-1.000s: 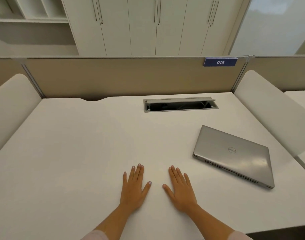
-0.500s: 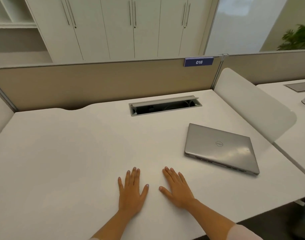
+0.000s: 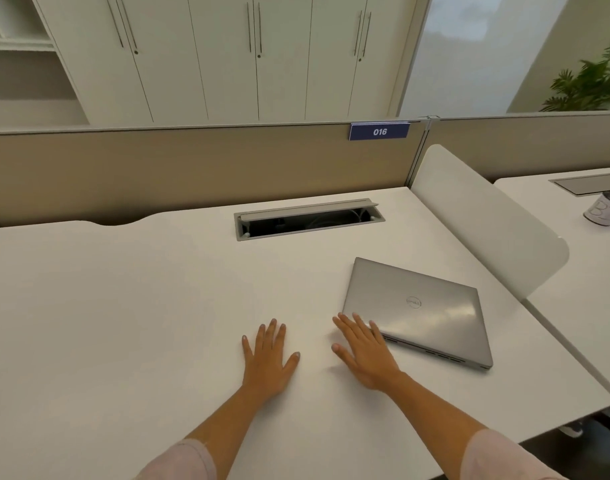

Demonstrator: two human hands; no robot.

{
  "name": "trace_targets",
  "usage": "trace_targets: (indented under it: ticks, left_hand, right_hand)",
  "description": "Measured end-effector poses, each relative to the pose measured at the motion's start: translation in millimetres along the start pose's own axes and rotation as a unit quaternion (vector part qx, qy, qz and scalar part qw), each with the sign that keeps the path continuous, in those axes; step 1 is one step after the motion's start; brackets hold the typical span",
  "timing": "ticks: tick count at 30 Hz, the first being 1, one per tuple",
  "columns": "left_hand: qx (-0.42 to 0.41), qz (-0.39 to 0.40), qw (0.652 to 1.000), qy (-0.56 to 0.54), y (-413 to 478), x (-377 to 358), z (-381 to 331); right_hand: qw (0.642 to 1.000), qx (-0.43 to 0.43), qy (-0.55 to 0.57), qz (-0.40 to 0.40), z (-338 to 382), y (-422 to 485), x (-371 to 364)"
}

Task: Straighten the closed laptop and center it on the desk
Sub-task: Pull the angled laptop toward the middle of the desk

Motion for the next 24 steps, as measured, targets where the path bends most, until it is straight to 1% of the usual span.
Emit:
trace_targets:
  ticks: [3,6,10,14,17,20,21,24]
  left_hand:
    - [-0.028,0.031,0.999,-0.032,23,0,-38]
    - [-0.042,0.05,0.991,-0.118,41,1,-78]
    - [-0.043,0.098,0.966,-0.234,58,-3,-120]
    - [-0.004,0.126,0.955,-0.27,76,-2,-145]
    - [0.03,0.123,0.949,-0.288,91,2,-158]
    - [0.09,0.106,0.925,-0.353,104,5,-169]
    - [0.113,0.097,0.922,-0.359,107,5,-172]
    - [0.168,0.061,0.939,-0.294,112,7,-178]
  right_hand:
    - [0.999,-0.04,0.011,-0.016,-42,2,15]
    - [0.995,-0.083,0.04,-0.039,-89,0,29]
    - [0.983,-0.157,0.07,-0.056,-152,-5,40]
    - [0.966,-0.227,0.084,-0.093,-202,-16,49]
    - [0.966,-0.227,0.062,-0.109,-216,-19,53]
    - [0.967,-0.221,0.05,-0.117,-215,-18,52]
    - [0.967,-0.22,0.049,-0.12,-215,-18,52]
    - [0.967,-0.219,0.049,-0.123,-217,-19,51]
Point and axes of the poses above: each hand's wrist, its own y-axis towards the middle knuckle, its own x-axis out of the back of the hand, z = x × y, the point moved 6 cm from there along y, towards the middle knuckle, and after that the axes turned 1 degree about z, right-handed, at the moved point
